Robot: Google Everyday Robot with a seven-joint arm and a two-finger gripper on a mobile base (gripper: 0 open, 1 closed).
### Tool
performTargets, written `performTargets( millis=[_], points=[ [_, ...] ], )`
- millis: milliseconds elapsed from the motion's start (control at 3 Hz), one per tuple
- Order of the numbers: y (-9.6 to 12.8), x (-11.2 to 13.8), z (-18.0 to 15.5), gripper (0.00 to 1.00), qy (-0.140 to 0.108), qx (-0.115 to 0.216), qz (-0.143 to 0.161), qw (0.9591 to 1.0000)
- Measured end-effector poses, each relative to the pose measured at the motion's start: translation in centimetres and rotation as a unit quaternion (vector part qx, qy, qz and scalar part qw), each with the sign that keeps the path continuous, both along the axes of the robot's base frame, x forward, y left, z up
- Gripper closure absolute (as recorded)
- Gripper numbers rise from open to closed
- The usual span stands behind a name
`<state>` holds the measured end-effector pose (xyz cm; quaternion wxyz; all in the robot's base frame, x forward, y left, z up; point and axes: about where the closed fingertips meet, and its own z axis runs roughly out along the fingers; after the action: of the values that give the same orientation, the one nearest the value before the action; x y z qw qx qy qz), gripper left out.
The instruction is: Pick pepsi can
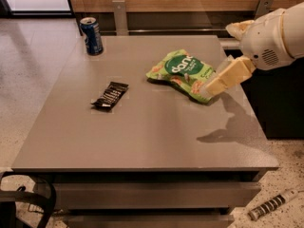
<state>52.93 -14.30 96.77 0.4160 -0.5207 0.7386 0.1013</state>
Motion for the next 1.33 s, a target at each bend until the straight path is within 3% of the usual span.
performTargets(
  millis=[333, 667, 1000, 1333],
  points=[
    [3.4, 3.4, 1.8, 0.0, -0.071, 0.082, 0.014, 0.994],
    [7.6, 6.0, 5.1, 0.0, -0.12, 0.081, 0.021, 0.9891],
    [7.5, 6.3, 5.2, 0.0, -0.121, 0.084, 0.017, 0.9889],
    [8.6, 10.7, 5.4, 0.0, -0.13, 0.11, 0.0, 0.9854]
  ],
)
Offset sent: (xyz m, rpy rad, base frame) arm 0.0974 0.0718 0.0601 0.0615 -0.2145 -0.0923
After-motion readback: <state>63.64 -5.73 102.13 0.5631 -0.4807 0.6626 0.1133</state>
